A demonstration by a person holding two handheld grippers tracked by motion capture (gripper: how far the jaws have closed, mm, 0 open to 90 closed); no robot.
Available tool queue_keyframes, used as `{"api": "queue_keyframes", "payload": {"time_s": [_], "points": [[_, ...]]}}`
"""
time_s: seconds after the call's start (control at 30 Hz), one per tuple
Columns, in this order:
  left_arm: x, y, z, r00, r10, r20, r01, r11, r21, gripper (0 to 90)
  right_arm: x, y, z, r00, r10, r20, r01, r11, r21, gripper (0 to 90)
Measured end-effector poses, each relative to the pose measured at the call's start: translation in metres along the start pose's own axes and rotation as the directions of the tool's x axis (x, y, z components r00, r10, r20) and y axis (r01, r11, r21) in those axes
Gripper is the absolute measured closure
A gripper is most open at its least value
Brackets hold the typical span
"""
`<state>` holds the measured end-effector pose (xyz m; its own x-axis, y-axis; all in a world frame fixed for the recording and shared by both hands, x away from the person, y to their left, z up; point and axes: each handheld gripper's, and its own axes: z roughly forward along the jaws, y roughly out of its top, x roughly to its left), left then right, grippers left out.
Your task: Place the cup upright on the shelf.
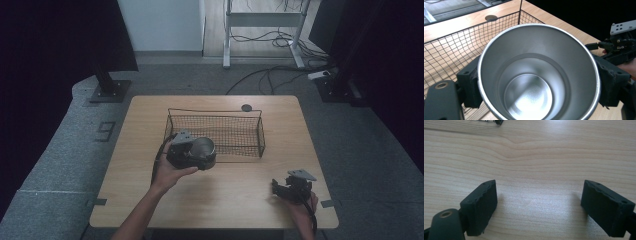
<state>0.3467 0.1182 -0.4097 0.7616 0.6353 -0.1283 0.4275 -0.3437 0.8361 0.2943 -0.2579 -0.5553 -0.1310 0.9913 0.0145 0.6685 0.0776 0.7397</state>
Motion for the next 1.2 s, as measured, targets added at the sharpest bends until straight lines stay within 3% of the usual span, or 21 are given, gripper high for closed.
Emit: {"api": "queue_keyframes", "payload": {"time_s": [1.2], "points": [[0.037, 0.024, 0.003, 0.9989, -0.042, -0.022, 0.042, 0.999, -0.015, 14.4, 0.0, 0.0, 0.0, 1.0, -0.002, 0.0, 0.002, 1.0, -0.002, 13.4]]}}
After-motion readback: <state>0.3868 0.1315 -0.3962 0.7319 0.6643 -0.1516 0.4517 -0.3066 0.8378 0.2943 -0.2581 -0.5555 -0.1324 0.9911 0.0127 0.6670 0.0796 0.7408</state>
